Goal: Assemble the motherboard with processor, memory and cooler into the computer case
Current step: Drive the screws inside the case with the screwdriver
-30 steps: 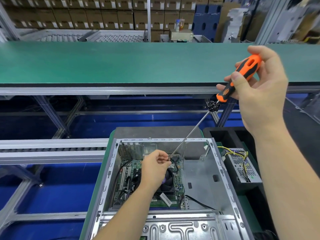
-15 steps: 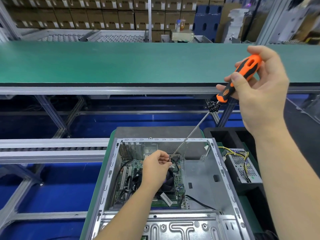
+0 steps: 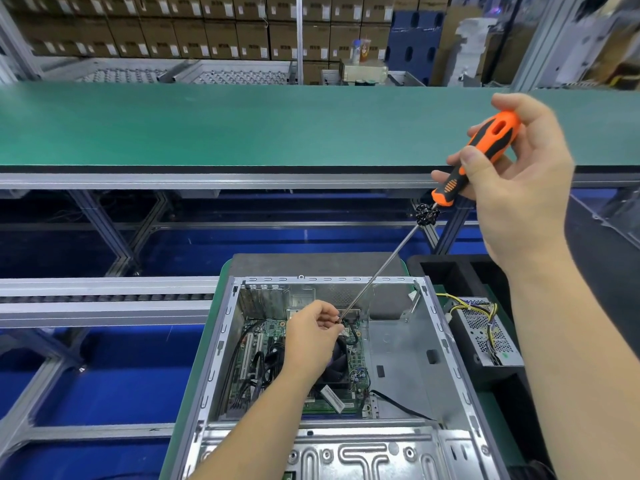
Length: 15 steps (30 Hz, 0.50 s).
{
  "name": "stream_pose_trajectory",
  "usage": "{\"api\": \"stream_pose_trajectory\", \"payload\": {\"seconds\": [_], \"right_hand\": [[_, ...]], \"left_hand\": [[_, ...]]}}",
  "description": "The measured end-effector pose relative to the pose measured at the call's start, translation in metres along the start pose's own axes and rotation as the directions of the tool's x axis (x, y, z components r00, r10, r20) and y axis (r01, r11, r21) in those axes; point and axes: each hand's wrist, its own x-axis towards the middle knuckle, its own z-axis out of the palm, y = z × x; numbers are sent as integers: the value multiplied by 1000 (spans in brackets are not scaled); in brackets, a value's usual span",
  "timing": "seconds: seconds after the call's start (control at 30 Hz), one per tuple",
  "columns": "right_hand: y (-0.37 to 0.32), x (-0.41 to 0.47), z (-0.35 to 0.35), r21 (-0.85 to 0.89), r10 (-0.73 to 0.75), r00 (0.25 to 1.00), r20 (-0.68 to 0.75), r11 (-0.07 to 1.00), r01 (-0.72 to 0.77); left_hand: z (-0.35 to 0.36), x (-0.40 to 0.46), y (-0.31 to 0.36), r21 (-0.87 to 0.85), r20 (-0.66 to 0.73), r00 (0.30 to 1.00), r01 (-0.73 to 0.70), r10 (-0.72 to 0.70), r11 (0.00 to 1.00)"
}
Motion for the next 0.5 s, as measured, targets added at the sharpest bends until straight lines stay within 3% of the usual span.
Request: {"api": "stream_pose_trajectory", "payload": {"seconds": [0.23, 0.5], "right_hand": [[-1, 1, 0, -8, 15, 999, 39, 1000, -15], [-17, 5, 16, -125, -45, 963, 266, 989, 80]], "left_hand": [[2, 3, -4, 35, 12, 999, -33, 33, 999], [10, 4, -12, 334, 134, 985, -147, 107, 931]]}}
